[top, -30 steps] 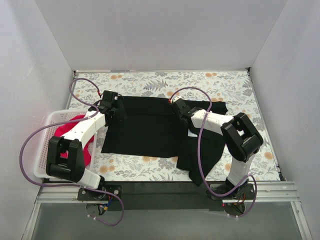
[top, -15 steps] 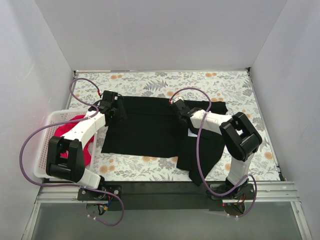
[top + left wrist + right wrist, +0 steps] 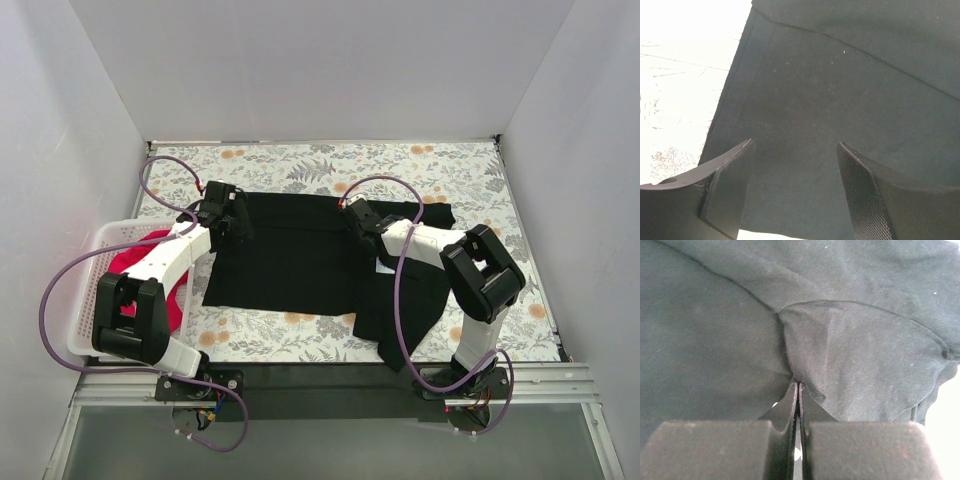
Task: Fold and stack the t-shirts
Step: Fold the tshirt
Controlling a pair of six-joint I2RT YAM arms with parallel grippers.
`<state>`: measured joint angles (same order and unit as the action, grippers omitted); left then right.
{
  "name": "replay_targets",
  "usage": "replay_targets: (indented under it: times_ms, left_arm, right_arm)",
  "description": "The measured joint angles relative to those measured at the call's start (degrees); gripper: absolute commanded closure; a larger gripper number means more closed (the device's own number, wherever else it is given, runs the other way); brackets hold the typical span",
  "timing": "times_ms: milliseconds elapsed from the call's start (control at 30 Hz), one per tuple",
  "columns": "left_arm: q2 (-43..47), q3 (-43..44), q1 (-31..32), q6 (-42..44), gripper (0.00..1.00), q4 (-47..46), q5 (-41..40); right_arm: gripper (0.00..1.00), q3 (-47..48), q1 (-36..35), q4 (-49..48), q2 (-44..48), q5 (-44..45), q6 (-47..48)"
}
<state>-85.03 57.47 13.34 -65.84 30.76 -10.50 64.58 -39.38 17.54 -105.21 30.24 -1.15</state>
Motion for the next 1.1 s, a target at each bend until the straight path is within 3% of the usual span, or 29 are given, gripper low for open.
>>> replay_targets:
  times_ms: [833, 1033, 1100]
  left_arm:
    - [-0.2, 0.0, 0.0, 0.1, 0.35, 0.0, 0.7]
    - [-0.7, 0.0, 0.0, 0.3, 0.35, 0.0, 1.0]
    - [-0.8, 0.0, 0.0, 0.3, 0.35, 0.0, 1.3]
  right_arm:
    - [0.99, 3.8, 3.0, 2.5, 0.9, -18.9, -9.7]
    - [0.87, 4.7, 4.7, 1.9, 0.0, -23.7, -12.7]
    - [0.78, 4.9, 4.9, 1.6, -1.0, -25.8, -13.3]
